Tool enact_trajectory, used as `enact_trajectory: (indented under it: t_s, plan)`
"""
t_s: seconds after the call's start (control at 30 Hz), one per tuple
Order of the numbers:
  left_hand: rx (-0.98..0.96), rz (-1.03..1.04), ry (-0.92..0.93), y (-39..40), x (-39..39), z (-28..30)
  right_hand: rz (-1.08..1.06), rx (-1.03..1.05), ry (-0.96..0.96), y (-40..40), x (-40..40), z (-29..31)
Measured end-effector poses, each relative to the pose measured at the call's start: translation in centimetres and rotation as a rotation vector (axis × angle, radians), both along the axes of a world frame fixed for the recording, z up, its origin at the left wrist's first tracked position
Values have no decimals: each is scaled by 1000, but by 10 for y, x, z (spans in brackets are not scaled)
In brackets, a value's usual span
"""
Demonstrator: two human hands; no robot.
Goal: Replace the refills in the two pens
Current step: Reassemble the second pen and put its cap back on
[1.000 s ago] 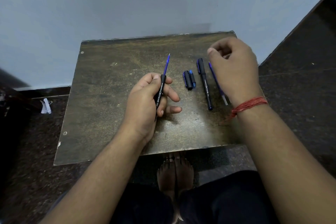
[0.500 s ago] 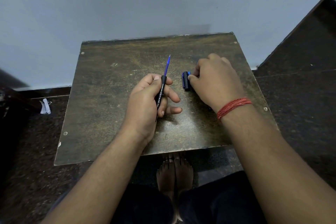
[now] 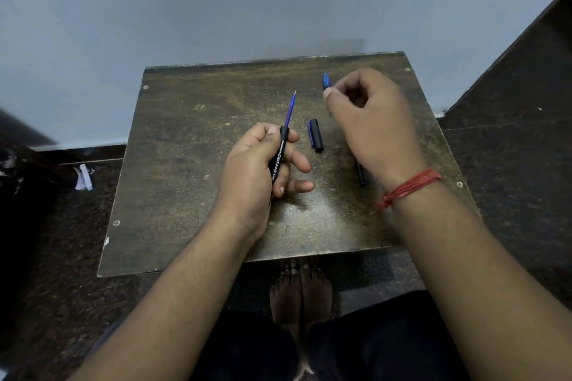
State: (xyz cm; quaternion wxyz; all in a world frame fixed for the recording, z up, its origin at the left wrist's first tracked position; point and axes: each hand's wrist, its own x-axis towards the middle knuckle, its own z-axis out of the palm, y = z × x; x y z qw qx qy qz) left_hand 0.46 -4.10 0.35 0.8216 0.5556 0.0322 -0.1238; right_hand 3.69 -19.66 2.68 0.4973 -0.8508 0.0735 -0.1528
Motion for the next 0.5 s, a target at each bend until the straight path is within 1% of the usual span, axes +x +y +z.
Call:
enact_trajectory:
  t_s: [0.1,0.17,0.23,0.33,0.5]
  plan:
    - [-5,-28,7,-1,-1,1,-7,379,-36,3,1,1]
    - [-1,-49,14,-2,-2,2,27,558,-17,4,0,0]
    - [-3,-68,20,-3,-2,2,61,682,-5,4,-1,-3]
    - [-13,-101,29,-5,-3,4,78,769,-12,4,-1,-4]
    - [-8,-118,26,-6,-5,5,92,784,-12,5,-1,-4]
